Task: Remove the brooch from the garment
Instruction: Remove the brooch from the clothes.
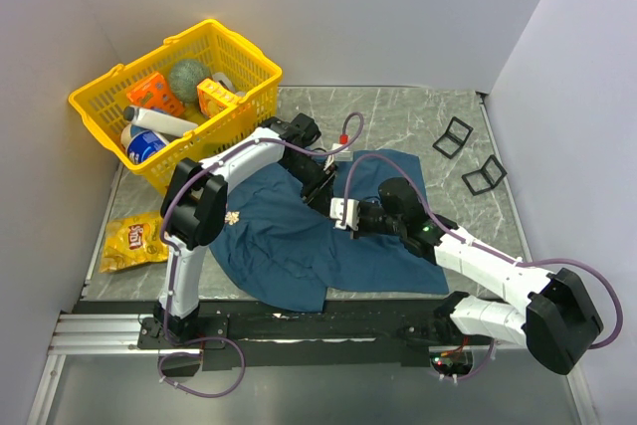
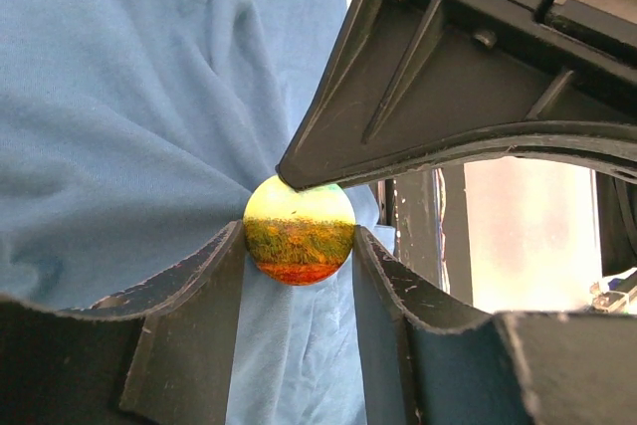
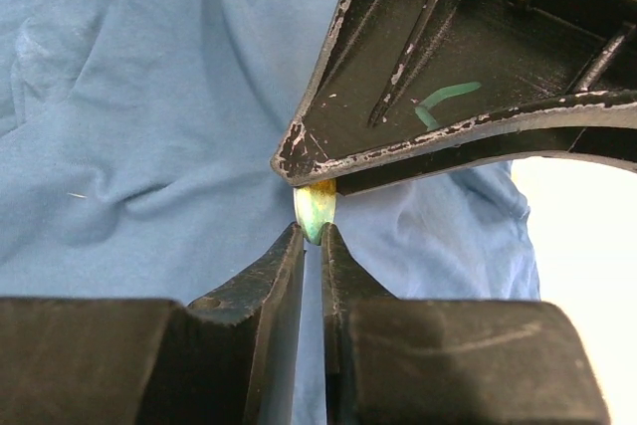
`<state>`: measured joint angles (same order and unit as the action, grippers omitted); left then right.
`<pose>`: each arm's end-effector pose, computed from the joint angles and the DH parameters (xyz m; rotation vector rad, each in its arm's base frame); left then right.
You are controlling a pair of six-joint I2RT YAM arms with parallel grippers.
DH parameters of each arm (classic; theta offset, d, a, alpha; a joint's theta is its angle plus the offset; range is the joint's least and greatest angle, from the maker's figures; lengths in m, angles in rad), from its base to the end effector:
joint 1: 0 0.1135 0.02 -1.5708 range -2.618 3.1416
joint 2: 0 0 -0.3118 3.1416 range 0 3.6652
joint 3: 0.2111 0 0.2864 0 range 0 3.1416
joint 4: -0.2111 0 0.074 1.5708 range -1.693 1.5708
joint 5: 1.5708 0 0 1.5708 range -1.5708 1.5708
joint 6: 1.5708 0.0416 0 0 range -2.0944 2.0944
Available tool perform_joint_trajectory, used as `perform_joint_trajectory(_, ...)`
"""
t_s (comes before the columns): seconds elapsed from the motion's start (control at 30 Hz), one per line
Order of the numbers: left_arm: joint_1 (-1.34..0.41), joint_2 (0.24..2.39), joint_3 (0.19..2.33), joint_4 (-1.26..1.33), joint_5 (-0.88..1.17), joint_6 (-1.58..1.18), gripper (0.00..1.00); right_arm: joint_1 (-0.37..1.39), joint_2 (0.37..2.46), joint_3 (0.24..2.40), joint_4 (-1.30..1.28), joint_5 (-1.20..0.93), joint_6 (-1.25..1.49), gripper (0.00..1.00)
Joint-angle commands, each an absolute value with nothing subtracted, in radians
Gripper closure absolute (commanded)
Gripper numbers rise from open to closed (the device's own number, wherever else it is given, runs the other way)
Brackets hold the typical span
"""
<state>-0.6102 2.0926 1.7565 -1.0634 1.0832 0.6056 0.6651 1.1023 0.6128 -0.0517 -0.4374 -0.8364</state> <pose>0.3686 -0.3026 0.2560 1.5741 2.0302 -1.5440 0.1861 0.1683 0.2555 -1.5941 1.3291 0.3564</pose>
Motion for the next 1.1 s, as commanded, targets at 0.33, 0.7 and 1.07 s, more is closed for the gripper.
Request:
perform_joint_trajectory(0.33, -0.583, 1.938, 1.732, -0.905, 0.994, 0.505, 0.21, 0.675, 1.112, 0.629, -0.052, -0.472, -0.825, 1.00)
perform_joint_trajectory(0.7, -0.565, 1.715, 1.556, -0.713, 0.835, 0.425, 0.02, 0.628, 1.121, 0.744, -0.262, -0.567, -0.789, 1.00)
perform_joint_trajectory(1.07, -0.558, 1.533, 1.284, -0.512, 0.724, 0.436, 0.01, 0.548, 1.129, 0.813, -0.379, -0.661, -0.739, 1.00)
